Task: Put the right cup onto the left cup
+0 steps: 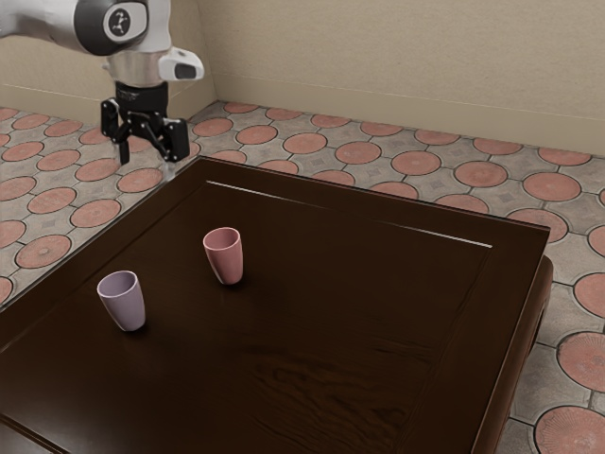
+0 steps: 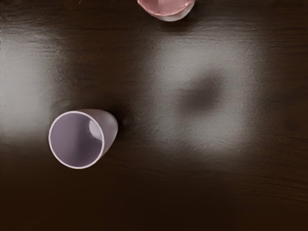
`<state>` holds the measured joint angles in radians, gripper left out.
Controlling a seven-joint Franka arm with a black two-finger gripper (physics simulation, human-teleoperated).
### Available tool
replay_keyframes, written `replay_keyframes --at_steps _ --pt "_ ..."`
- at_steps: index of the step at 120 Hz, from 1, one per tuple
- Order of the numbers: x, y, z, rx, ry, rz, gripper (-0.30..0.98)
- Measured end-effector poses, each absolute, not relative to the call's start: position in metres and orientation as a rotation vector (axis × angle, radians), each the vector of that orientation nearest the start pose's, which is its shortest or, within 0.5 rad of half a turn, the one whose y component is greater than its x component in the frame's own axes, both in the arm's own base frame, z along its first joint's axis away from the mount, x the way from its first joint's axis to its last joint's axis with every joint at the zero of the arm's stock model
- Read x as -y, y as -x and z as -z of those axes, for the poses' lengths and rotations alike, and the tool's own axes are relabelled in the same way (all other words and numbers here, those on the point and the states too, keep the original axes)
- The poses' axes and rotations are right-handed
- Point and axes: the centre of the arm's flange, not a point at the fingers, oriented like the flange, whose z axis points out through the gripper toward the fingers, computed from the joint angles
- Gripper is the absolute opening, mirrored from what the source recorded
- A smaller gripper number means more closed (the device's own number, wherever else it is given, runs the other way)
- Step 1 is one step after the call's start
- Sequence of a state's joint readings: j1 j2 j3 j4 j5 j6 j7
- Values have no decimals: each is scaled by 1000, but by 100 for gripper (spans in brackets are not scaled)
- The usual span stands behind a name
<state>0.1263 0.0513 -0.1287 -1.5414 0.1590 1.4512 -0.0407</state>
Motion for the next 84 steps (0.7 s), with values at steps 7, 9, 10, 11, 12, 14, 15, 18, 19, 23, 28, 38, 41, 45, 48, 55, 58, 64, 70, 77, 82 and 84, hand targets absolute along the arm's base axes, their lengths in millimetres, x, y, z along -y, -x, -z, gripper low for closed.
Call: replay_keyframes --at_steps 7,9,10,11,12,14,15,18,19,23,28,38,41,45,48,55,58,64,70,77,82,84 --pt "-9 -564 -598 30 2981 -164 69" --pt "-4 -567 -595 13 2981 -155 69" --pt "-1 -569 -594 3 2981 -151 69" --pt "2 -571 -592 -8 2980 -148 69" --pt "5 -573 -590 -19 2979 -146 69" --pt "12 -578 -585 -43 2978 -140 69" --pt "16 -581 -583 -56 2978 -136 69" --pt "27 -591 -575 -92 2978 -131 69" --pt "30 -594 -571 -103 2978 -131 69" --pt "38 -605 -559 -132 2975 -127 69" --pt "38 -617 -542 -145 2971 -128 68" --pt "24 -637 -509 -135 2965 -131 69" --pt "18 -643 -500 -130 2964 -131 69" --pt "13 -649 -486 -128 2964 -133 69" --pt "8 -653 -477 -124 2964 -134 69" --pt "-5 -662 -455 -109 2966 -127 69" --pt "-11 -666 -447 -104 2970 -124 69" --pt "-19 -673 -430 -101 2980 -116 69" --pt "-25 -679 -414 -105 2987 -107 69" --pt "-27 -685 -396 -120 2995 -95 69" --pt "-27 -688 -388 -133 2999 -83 69" --pt "-27 -690 -385 -137 3000 -78 69"
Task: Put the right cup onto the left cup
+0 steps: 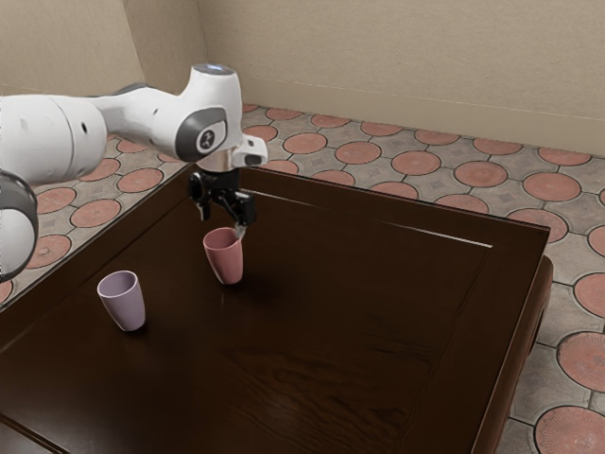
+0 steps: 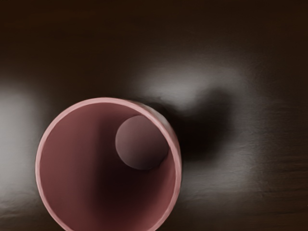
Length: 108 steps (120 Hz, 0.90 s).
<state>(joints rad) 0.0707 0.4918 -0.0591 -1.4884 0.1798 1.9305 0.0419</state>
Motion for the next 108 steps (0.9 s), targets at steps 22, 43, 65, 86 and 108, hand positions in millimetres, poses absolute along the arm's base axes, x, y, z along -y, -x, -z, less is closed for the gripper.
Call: replay_keyframes --at_steps 22,43,65,86,108 --pt "-22 -700 -352 -193 3011 -47 69" --pt "-22 -707 -325 -229 3015 -35 68" --pt "-20 -711 -312 -258 3015 -6 52" --pt "-22 -712 -313 -271 3014 18 30" --pt "-21 -711 -309 -285 3013 15 9"
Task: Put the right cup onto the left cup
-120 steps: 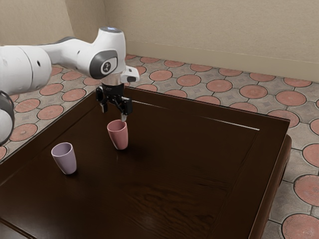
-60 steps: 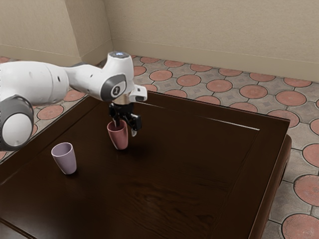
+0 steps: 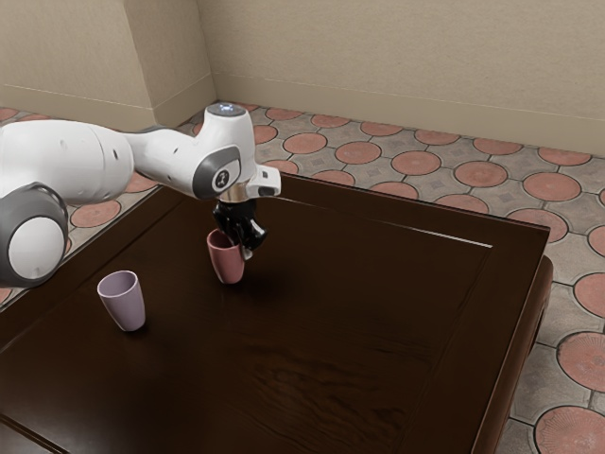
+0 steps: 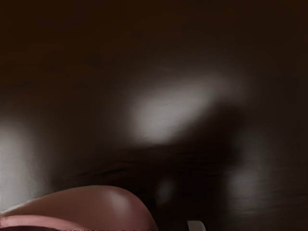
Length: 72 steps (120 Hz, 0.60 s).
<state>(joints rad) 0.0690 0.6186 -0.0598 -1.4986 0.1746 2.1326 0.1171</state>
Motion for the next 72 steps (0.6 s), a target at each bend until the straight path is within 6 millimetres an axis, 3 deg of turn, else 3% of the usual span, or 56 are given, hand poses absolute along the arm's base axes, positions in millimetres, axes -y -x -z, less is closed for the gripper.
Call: replay_keyframes --at_steps 18,45,72 --pt "-22 -710 -306 -291 3012 9 -3" --pt "-22 -710 -309 -299 3008 14 -8" --pt "-20 -703 -341 -300 2997 58 -9"
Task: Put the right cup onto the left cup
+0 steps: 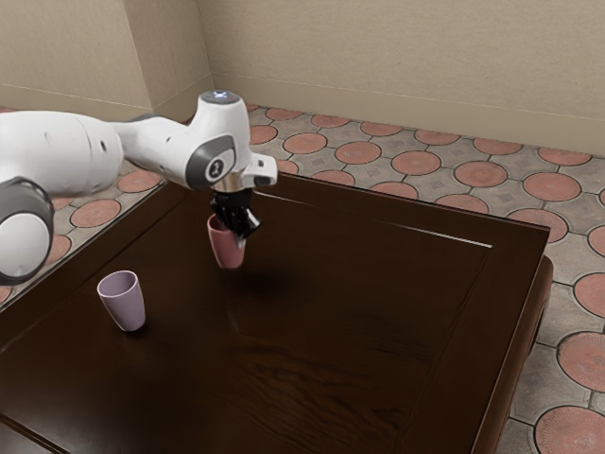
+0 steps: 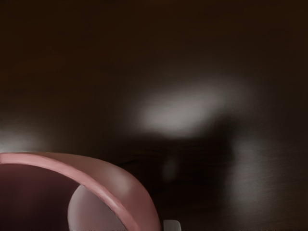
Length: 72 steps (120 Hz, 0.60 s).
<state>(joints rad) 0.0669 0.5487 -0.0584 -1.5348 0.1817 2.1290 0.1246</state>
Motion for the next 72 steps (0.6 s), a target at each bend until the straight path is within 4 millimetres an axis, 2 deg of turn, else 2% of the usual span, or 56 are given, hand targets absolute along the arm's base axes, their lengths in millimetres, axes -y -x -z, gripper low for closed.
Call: replay_keyframes --at_steps 8,20,33,44,50,60,72 --pt "-20 -699 -363 -296 2991 83 -9" --pt "-18 -676 -409 -288 2981 126 -9" --pt "-16 -636 -461 -267 2967 171 -9" --pt "-15 -590 -490 -238 2958 172 -10" --pt "-14 -564 -498 -220 2956 161 -10" --pt "-16 -537 -498 -186 2958 126 -10" --pt "-49 -518 -482 -71 2971 54 -10"
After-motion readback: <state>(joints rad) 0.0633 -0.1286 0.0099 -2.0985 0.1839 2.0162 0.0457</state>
